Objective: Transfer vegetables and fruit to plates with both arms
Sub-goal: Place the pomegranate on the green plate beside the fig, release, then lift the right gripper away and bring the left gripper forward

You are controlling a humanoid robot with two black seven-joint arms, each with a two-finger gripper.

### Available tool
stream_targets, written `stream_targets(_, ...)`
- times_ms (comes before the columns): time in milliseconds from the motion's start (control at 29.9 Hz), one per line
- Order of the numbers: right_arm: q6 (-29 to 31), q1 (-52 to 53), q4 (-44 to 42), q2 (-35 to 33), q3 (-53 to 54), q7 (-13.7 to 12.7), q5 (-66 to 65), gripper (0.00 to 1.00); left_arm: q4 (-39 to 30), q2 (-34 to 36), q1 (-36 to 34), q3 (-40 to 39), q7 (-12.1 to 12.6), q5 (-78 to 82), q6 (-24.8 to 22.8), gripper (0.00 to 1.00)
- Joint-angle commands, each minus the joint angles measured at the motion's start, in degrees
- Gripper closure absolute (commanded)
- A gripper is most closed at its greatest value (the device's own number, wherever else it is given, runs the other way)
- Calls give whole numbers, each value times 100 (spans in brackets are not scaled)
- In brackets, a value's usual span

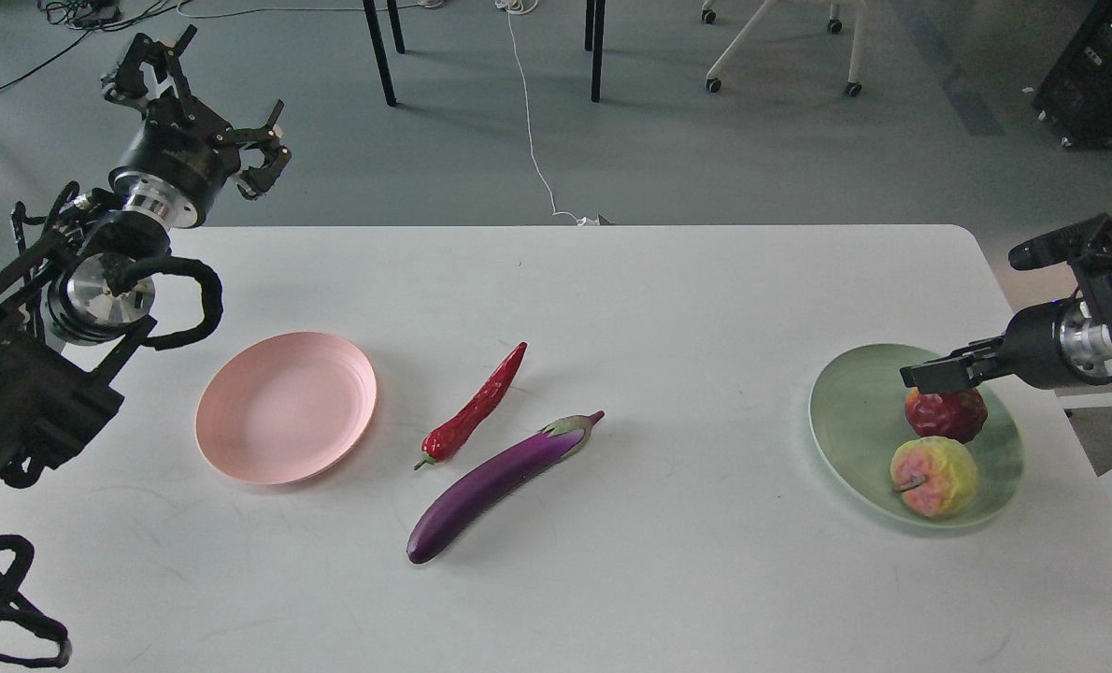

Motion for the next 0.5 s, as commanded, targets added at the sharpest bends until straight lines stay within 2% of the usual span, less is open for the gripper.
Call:
stream_targets(0, 24, 87, -194, -141, 977, -18, 217, 2, -77, 95, -4, -61, 31, -8, -86, 2)
stream_targets(100, 24, -97, -256, -106, 1812, -53, 1163, 1, -77, 270, -22, -79, 75, 27, -235, 2)
stream_targets(268, -37, -308, -554, 104, 2622, -53, 2922, 1, -164, 332, -4, 52, 84, 71, -270, 2)
stream_targets(402, -274, -510, -870, 412, 3036, -44, 4170, 1, -673, 499, -4, 316, 49, 342, -235, 2)
stream_targets(469, -634, -755, -897, 587, 3290, -36, 4925, 1, -1042, 587, -4, 422, 40, 973, -209, 2)
